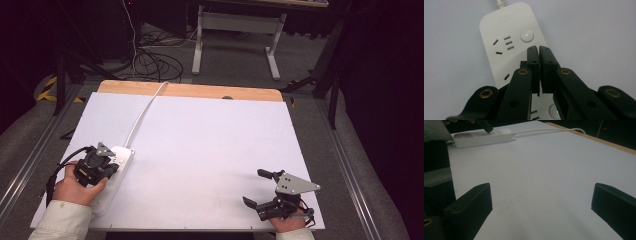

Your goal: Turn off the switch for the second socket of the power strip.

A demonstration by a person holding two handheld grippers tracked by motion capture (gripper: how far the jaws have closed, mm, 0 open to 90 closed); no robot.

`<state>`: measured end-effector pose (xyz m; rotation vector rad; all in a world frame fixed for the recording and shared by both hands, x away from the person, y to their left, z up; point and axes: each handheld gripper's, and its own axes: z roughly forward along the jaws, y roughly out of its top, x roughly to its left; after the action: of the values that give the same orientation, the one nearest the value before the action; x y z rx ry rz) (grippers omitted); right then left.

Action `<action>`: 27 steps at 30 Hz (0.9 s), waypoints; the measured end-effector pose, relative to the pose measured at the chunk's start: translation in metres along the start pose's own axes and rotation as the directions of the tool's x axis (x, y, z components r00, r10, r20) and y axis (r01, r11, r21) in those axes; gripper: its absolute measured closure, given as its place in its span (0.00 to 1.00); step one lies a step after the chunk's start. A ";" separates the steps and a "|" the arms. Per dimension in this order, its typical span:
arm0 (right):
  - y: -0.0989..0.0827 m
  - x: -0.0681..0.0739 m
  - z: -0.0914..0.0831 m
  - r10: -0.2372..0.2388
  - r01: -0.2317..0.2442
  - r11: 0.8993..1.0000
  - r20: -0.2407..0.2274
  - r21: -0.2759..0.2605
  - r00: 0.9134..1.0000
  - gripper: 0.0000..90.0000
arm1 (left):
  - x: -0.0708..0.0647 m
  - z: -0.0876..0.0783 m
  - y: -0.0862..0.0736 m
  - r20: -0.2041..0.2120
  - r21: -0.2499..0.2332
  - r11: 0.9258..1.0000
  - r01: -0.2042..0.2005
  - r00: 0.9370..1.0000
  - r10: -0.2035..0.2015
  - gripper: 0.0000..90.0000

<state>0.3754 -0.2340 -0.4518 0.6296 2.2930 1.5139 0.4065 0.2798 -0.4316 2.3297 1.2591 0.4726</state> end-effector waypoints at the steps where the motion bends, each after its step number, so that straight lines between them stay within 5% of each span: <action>1: 0.000 0.000 0.000 -0.002 0.002 1.000 0.000 0.001 1.000 0.04 | -0.001 -0.003 0.000 -0.002 -0.012 1.000 0.007 1.000 -0.007 0.95; 19: 0.000 0.000 0.000 0.001 -0.001 1.000 0.002 0.001 1.000 0.04 | -0.008 -0.037 0.007 -0.005 -0.100 0.995 -0.030 1.000 0.030 0.91; 24: -0.001 0.000 0.000 0.001 -0.001 1.000 0.001 0.001 1.000 0.04 | -0.009 -0.041 0.007 -0.003 -0.123 0.992 -0.022 1.000 0.021 0.86; 27: -0.001 -0.001 0.000 0.000 0.000 1.000 0.000 0.000 1.000 0.04 | -0.010 -0.046 0.007 0.021 -0.171 0.985 -0.015 1.000 0.019 0.74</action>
<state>0.3760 -0.2347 -0.4525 0.6295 2.2935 1.5136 0.3841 0.2782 -0.3900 2.1975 1.1418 0.5375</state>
